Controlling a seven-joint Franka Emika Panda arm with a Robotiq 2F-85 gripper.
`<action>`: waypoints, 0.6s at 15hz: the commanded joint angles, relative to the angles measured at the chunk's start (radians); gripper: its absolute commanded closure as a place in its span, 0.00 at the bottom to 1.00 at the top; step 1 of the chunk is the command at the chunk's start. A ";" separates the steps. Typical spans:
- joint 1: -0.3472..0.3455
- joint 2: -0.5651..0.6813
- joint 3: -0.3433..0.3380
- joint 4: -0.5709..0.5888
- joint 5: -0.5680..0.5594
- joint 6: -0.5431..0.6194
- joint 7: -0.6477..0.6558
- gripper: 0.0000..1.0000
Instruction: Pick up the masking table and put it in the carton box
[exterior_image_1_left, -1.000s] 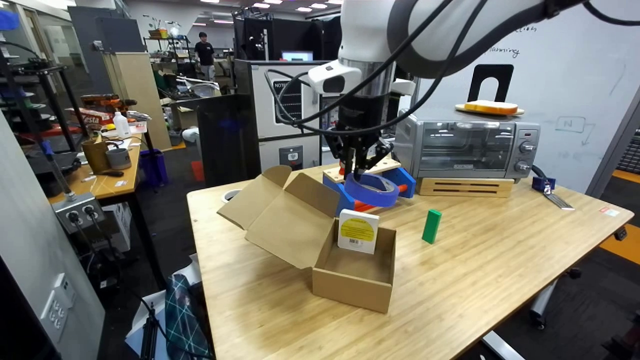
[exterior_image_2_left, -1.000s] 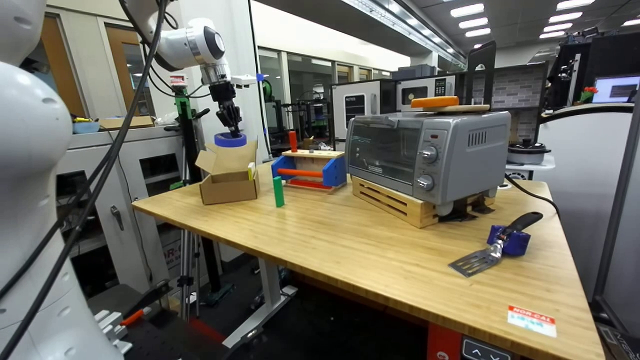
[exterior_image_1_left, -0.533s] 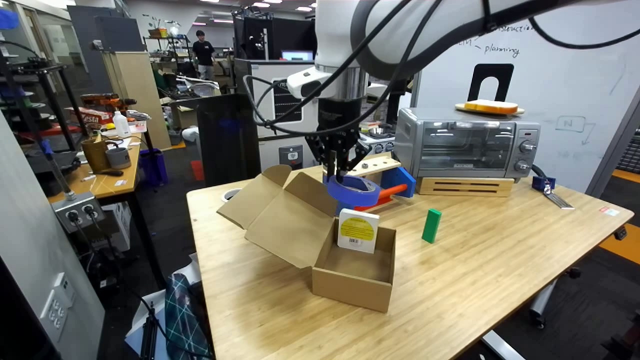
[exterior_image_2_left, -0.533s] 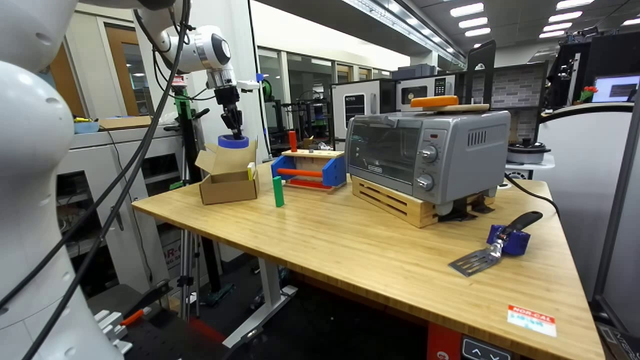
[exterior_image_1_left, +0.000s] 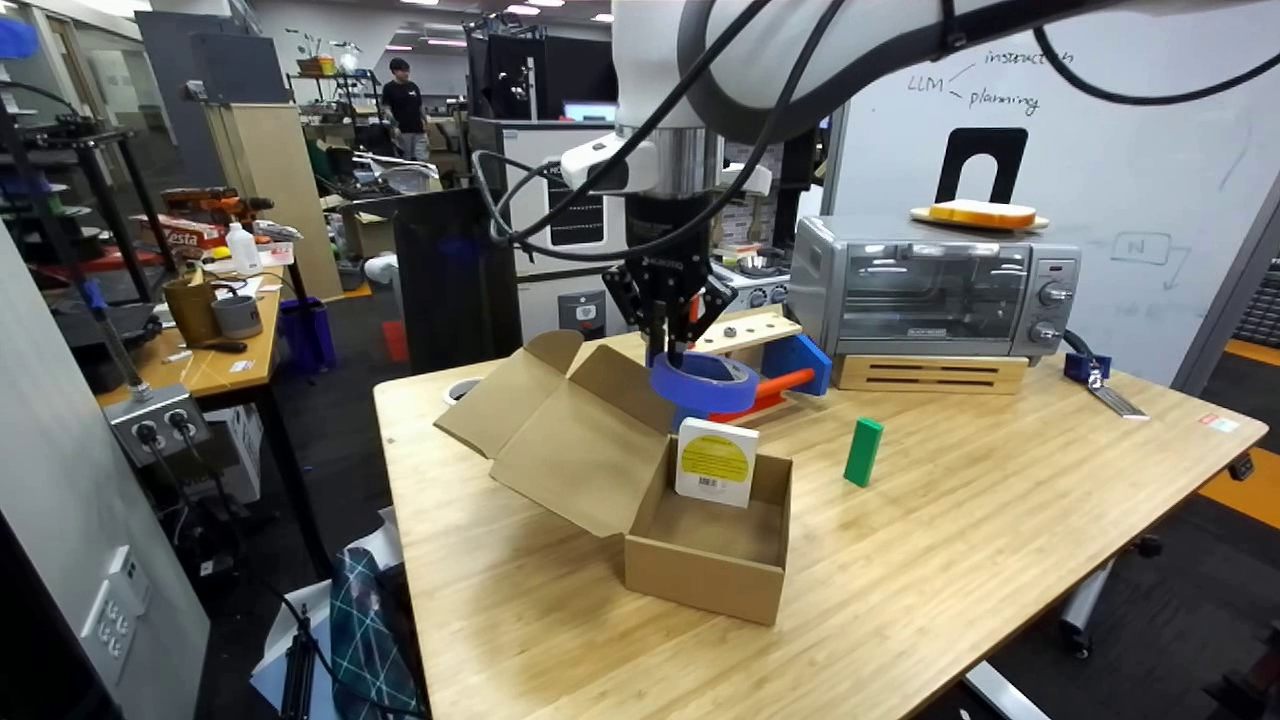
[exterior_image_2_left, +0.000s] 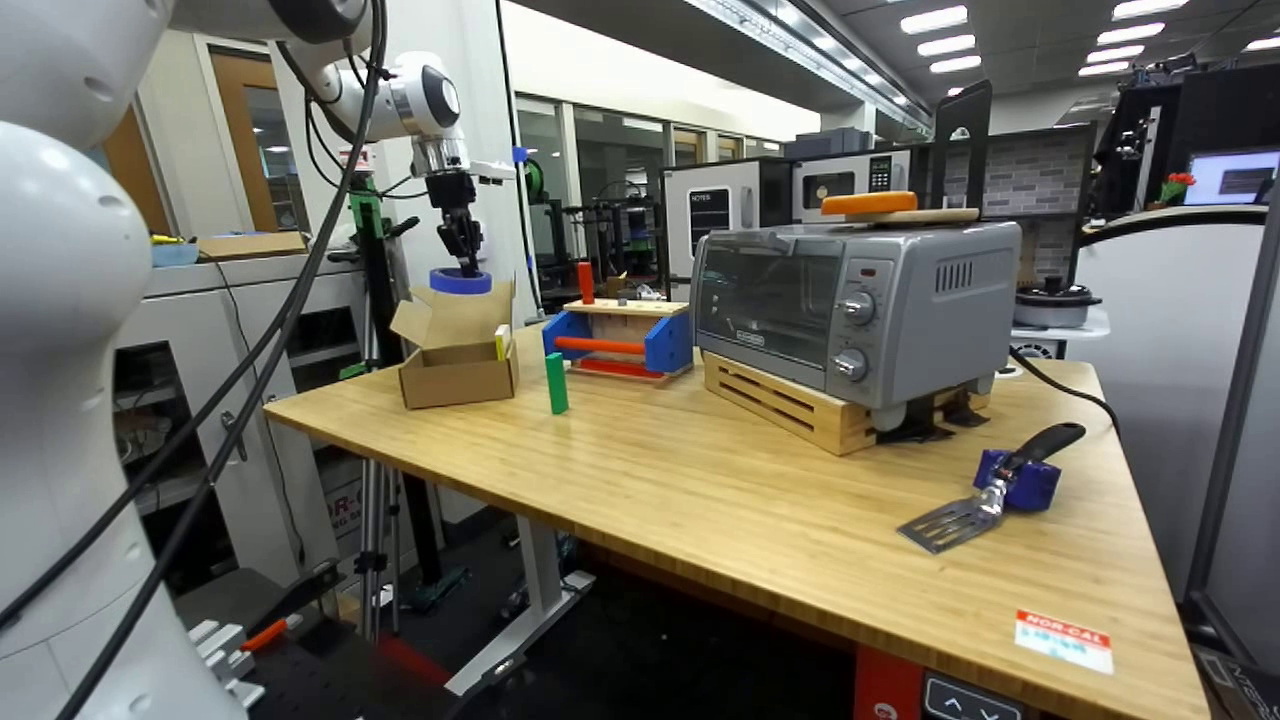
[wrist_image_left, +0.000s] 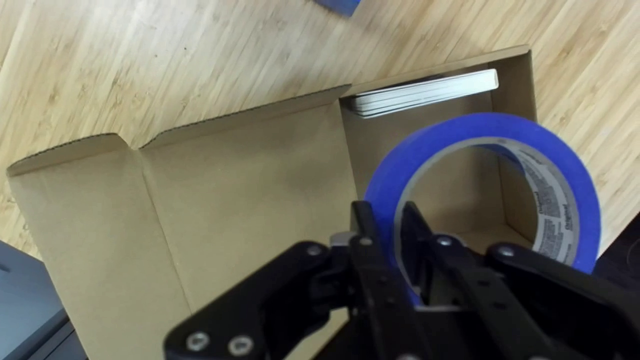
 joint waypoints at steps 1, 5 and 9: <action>-0.012 -0.006 0.004 -0.006 0.018 -0.028 -0.006 0.96; -0.012 0.004 0.006 -0.025 0.022 -0.043 -0.005 0.96; -0.011 0.020 0.009 -0.044 0.043 -0.050 -0.002 0.96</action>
